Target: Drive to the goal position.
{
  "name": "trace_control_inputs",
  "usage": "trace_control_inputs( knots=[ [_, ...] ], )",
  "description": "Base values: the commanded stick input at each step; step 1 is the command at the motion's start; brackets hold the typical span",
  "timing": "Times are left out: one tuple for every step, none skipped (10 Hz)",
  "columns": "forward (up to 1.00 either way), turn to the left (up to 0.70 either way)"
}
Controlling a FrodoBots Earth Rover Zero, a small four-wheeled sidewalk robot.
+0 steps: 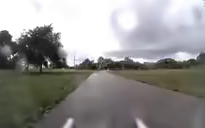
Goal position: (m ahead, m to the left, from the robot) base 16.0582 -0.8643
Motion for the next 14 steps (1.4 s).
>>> trace_control_inputs(
  knots=[
    [1.0, 0.0],
    [1.0, 0.0],
    [1.0, 0.0],
    [1.0, 0.0],
    [1.0, 0.0],
    [1.0, 0.0],
    [1.0, 0.0],
    [1.0, 0.0],
    [1.0, 0.0],
    [1.0, 0.0],
    [1.0, 0.0],
    [1.0, 0.0],
    [1.0, 0.0],
    [1.0, 0.0]
  ],
)
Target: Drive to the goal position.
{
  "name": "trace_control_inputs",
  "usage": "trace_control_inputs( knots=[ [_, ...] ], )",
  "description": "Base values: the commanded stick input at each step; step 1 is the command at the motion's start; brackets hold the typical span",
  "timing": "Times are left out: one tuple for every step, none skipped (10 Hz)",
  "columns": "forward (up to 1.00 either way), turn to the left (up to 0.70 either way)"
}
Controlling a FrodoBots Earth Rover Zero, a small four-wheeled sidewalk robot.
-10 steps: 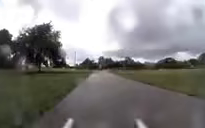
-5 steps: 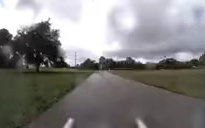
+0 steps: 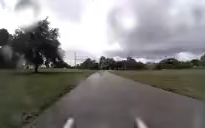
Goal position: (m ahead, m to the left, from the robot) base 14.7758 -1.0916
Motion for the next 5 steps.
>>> trace_control_inputs(
  knots=[
    [1.0, 0.0],
    [1.0, 0.0],
    [1.0, 0.0],
    [1.0, 0.0],
    [1.0, 0.0]
  ],
)
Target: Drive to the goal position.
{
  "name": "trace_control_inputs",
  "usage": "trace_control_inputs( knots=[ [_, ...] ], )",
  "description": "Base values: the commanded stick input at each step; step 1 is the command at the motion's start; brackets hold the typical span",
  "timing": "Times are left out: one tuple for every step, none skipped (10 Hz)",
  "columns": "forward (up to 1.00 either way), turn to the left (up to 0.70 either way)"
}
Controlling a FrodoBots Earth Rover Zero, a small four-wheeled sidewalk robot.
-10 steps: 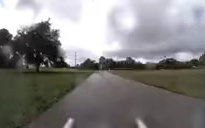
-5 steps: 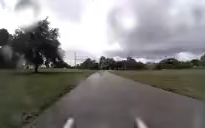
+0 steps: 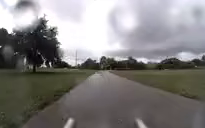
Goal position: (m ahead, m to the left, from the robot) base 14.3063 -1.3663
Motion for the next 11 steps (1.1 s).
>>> trace_control_inputs(
  knots=[
    [1.0, 0.0],
    [1.0, 0.0],
    [1.0, 0.0],
    [1.0, 0.0],
    [1.0, 0.0],
    [1.0, 0.0],
    [1.0, 0.0],
    [1.0, 0.0],
    [1.0, 0.0],
    [1.0, 0.0],
    [1.0, 0.0]
  ],
)
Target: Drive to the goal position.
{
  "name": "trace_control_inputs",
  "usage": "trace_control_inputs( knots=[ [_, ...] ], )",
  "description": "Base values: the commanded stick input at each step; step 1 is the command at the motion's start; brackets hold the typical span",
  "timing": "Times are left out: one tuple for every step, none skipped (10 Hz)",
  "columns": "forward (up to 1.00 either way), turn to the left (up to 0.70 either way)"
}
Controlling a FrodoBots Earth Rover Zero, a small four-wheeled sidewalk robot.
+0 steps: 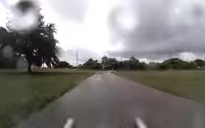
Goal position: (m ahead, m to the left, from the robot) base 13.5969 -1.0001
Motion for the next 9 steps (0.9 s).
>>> trace_control_inputs(
  knots=[
    [1.0, 0.0],
    [1.0, 0.0],
    [1.0, 0.0],
    [1.0, 0.0],
    [1.0, 0.0],
    [1.0, 0.0],
    [1.0, 0.0],
    [1.0, 0.0],
    [1.0, 0.0]
  ],
)
